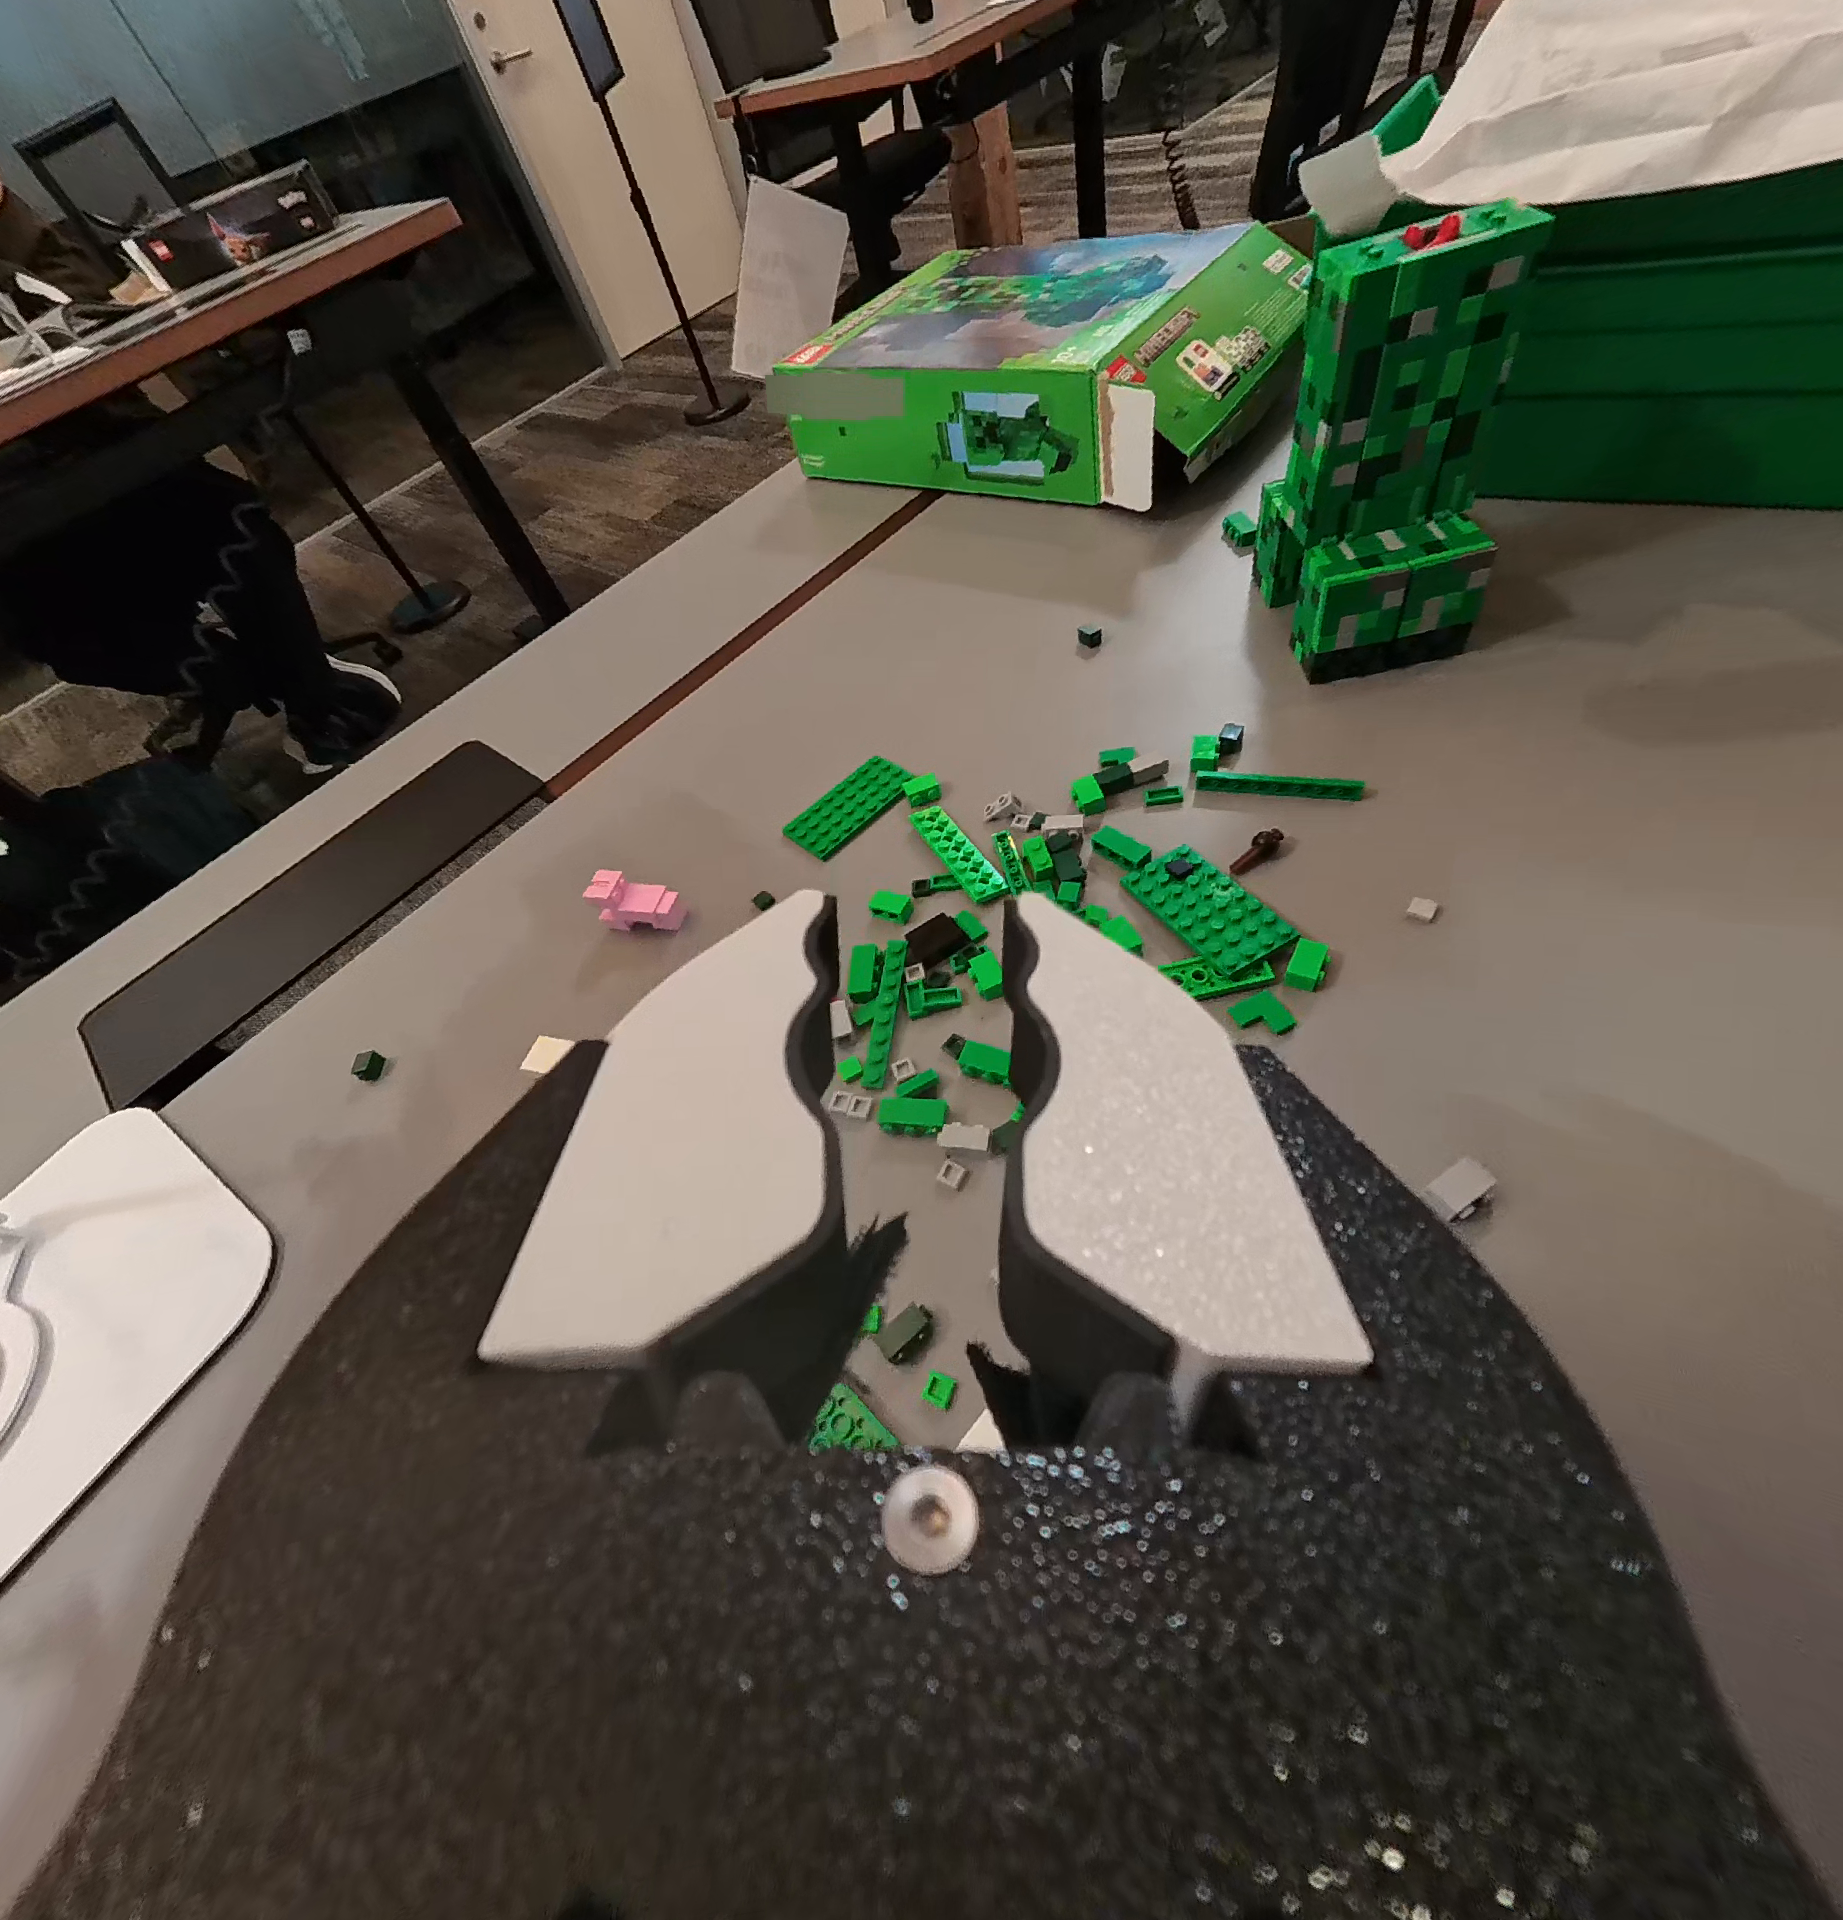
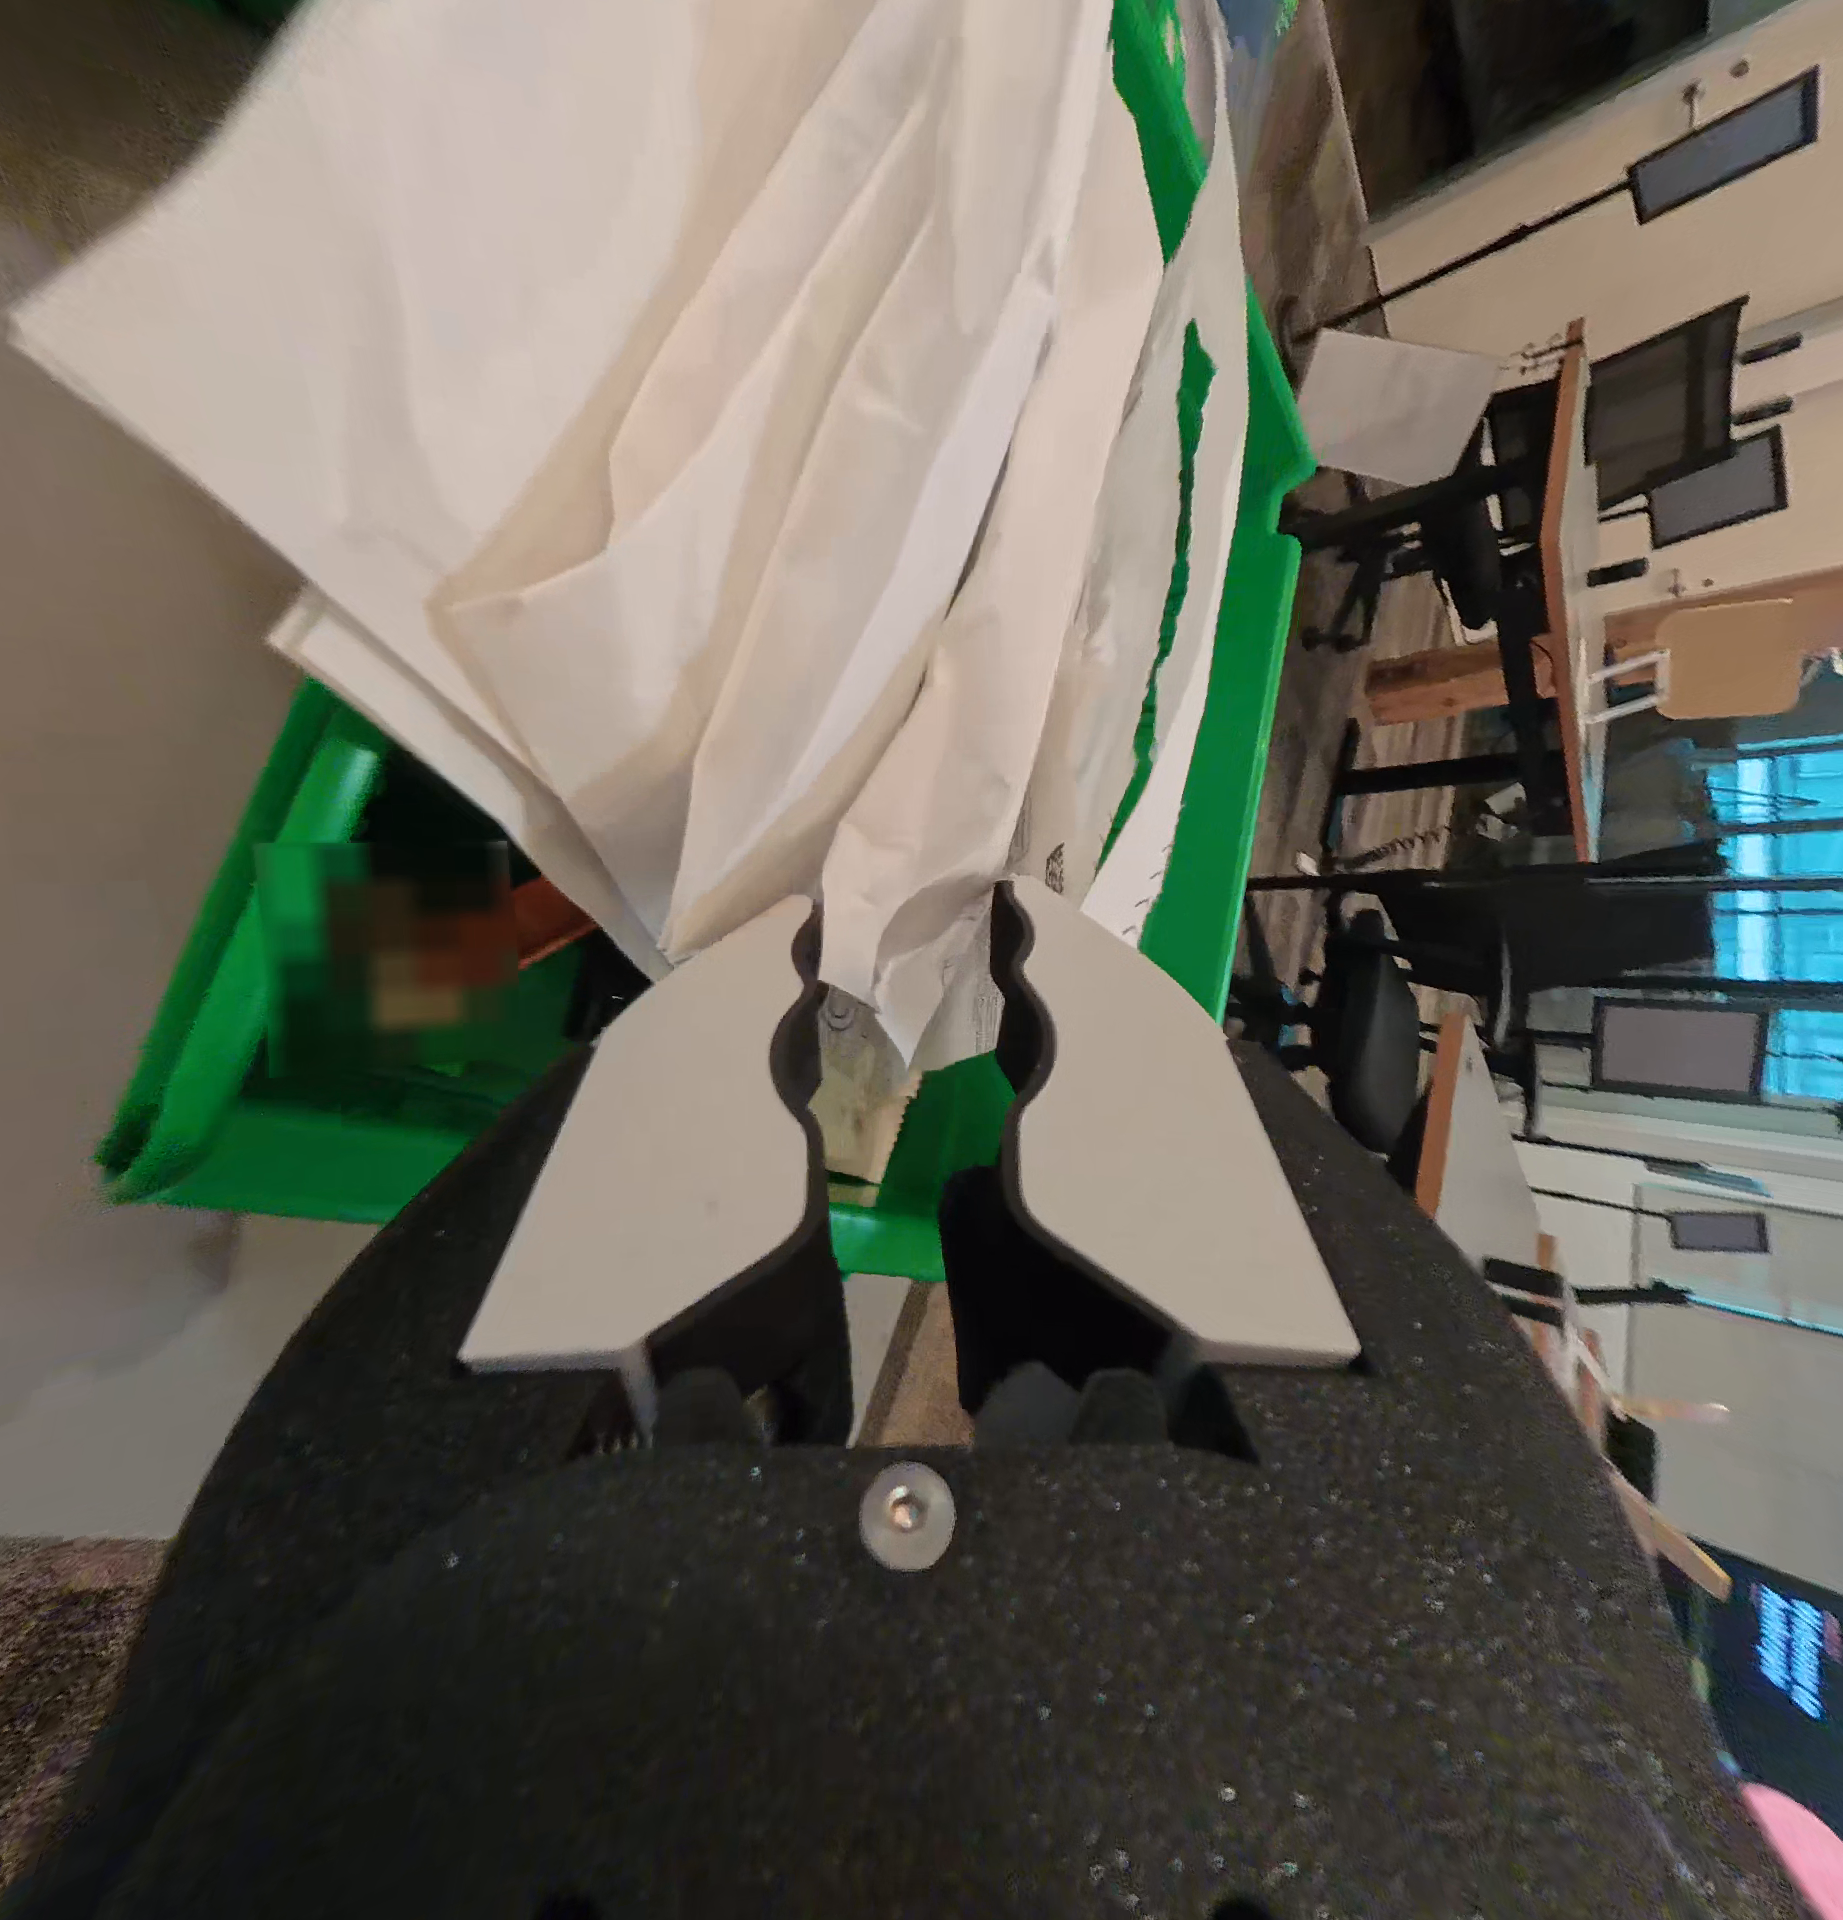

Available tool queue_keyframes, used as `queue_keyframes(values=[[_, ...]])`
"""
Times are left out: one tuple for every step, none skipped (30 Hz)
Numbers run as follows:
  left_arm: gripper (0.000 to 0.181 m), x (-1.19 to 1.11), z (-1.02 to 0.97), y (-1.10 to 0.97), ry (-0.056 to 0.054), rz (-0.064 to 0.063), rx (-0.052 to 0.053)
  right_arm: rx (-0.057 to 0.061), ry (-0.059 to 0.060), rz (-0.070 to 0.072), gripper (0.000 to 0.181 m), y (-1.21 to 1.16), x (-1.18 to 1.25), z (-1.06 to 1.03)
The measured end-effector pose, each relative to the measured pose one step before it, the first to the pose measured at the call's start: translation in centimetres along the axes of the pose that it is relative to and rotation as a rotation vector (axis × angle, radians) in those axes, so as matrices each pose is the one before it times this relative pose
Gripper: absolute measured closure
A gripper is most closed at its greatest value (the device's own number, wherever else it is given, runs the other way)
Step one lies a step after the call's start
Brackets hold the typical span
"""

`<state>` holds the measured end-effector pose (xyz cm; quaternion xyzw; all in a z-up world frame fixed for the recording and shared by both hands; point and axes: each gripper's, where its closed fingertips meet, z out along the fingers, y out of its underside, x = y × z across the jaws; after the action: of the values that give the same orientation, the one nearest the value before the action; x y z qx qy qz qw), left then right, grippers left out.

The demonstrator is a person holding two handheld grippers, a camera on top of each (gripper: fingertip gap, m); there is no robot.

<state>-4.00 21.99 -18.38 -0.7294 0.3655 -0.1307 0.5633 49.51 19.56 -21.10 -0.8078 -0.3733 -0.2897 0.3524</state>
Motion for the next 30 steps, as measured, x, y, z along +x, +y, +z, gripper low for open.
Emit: queue_keyframes(values=[[0.152,-0.047,-0.033,0.038,-0.0006,-0.0021,-0.0002,0.0238,-0.0250,0.0121,0.150,-0.326,-0.138,-0.431],[0.152,-0.051,-0.052,0.026,-0.0010,-0.0016,0.0005,0.0283,-0.0229,0.0176,0.148,-0.362,0.003,-0.571],[0.152,-0.065,-0.052,0.041,-0.0019,-0.0010,0.0000,0.0303,-0.0194,0.0277,0.147,-0.353,0.200,-0.669],[0.152,-0.065,-0.040,0.037,-0.0017,-0.0006,-0.0001,0.0314,-0.0170,0.0409,0.147,-0.319,0.396,-0.693],[0.152,-0.056,-0.041,0.040,-0.0013,-0.0011,-0.0003,0.0303,-0.0068,0.0477,0.146,-0.248,0.658,-0.613],[0.152,-0.061,-0.026,0.040,-0.0013,-0.0011,0.0003,0.0239,0.0048,0.0412,0.146,-0.098,0.842,-0.477],[0.152,-0.047,-0.022,0.012,-0.0012,-0.0012,0.0015,0.0061,0.0035,0.0334,0.145,0.159,0.792,-0.235],[0.152,-0.034,-0.008,0.015,-0.0004,-0.0022,0.0020,-0.0102,-0.0008,0.0263,0.143,0.359,0.638,-0.015],[0.152,-0.020,-0.001,0.015,0.0009,-0.0029,0.0019,-0.0096,-0.0030,0.0208,0.142,0.345,0.500,0.175],[0.152,0.001,0.010,-0.012,0.0009,-0.0021,0.0024,-0.0044,-0.0115,0.0204,0.142,0.263,0.287,0.310],[0.152,-0.009,0.005,0.014,-0.0002,-0.0012,0.0019,-0.0071,-0.0176,0.0185,0.142,0.280,0.125,0.401],[0.152,-0.001,0.009,0.007,-0.0003,-0.0008,0.0012,-0.0200,-0.0145,0.0128,0.142,0.453,0.112,0.445],[0.152,0.018,0.003,0.021,0.0004,-0.0009,0.0009,-0.0261,-0.0172,0.0062,0.140,0.554,0.017,0.490],[0.152,0.020,0.003,0.012,0.0003,-0.0008,0.0006,-0.0277,-0.0234,0.0030,0.139,0.585,-0.114,0.526],[0.152,0.015,-0.031,0.030,-0.0006,0.0001,-0.0003,-0.0263,-0.0122,0.0030,0.139,0.575,0.017,0.523],[0.152,-0.008,-0.054,0.052,-0.0017,0.0013,-0.0016,-0.0280,-0.0075,0.0005,0.139,0.605,0.072,0.486],[0.152,-0.016,-0.083,0.073,-0.0025,0.0018,-0.0028,-0.0235,-0.0026,0.0011,0.139,0.535,0.099,0.383],[0.152,-0.054,-0.110,0.070,-0.0035,0.0017,-0.0032,-0.0184,-0.0015,0.0020,0.139,0.473,0.110,0.193],[0.152,-0.081,-0.139,0.061,-0.0045,0.0011,-0.0029,-0.0126,-0.0040,0.0070,0.138,0.420,0.051,-0.007],[0.152,-0.103,-0.174,0.057,-0.0051,0.0006,-0.0020,-0.0055,-0.0161,0.0165,0.138,0.375,-0.107,-0.156],[0.152,-0.146,-0.196,0.039,-0.0064,-0.0005,-0.0008,-0.0090,-0.0288,0.0229,0.138,0.457,-0.281,-0.227],[0.152,-0.170,-0.215,0.034,-0.0071,-0.0018,0.0008,-0.0037,-0.0072,0.0156,0.138,0.403,-0.005,-0.134],[0.152,-0.163,-0.199,0.027,-0.0061,-0.0028,0.0023,0.0025,0.0065,0.0029,0.138,0.316,0.151,0.041],[0.152,-0.149,-0.173,0.021,-0.0047,-0.0040,0.0032,0.0105,0.0112,0.0028,0.139,0.143,0.191,0.276],[0.152,-0.153,-0.123,0.023,-0.0036,-0.0055,0.0040,0.0145,0.0035,0.0059,0.140,-0.015,0.035,0.429],[0.153,-0.113,-0.058,0.010,-0.0013,-0.0071,0.0040,0.0183,-0.0070,0.0032,0.140,-0.121,-0.177,0.491],[0.152,-0.064,0.016,0.000,0.0018,-0.0082,0.0036,0.0221,-0.0106,0.0001,0.140,-0.181,-0.222,0.422],[0.152,-0.018,0.066,0.000,0.0027,-0.0091,0.0023,0.0252,0.0120,0.0047,0.141,-0.224,0.142,0.305],[0.153,0.065,0.097,-0.017,0.0058,-0.0071,0.0007,0.0262,0.0274,0.0051,0.145,-0.245,0.427,0.106],[0.153,0.128,0.086,-0.036,0.0061,-0.0030,0.0003,0.0222,0.0201,0.0075,0.146,-0.197,0.388,-0.037]])
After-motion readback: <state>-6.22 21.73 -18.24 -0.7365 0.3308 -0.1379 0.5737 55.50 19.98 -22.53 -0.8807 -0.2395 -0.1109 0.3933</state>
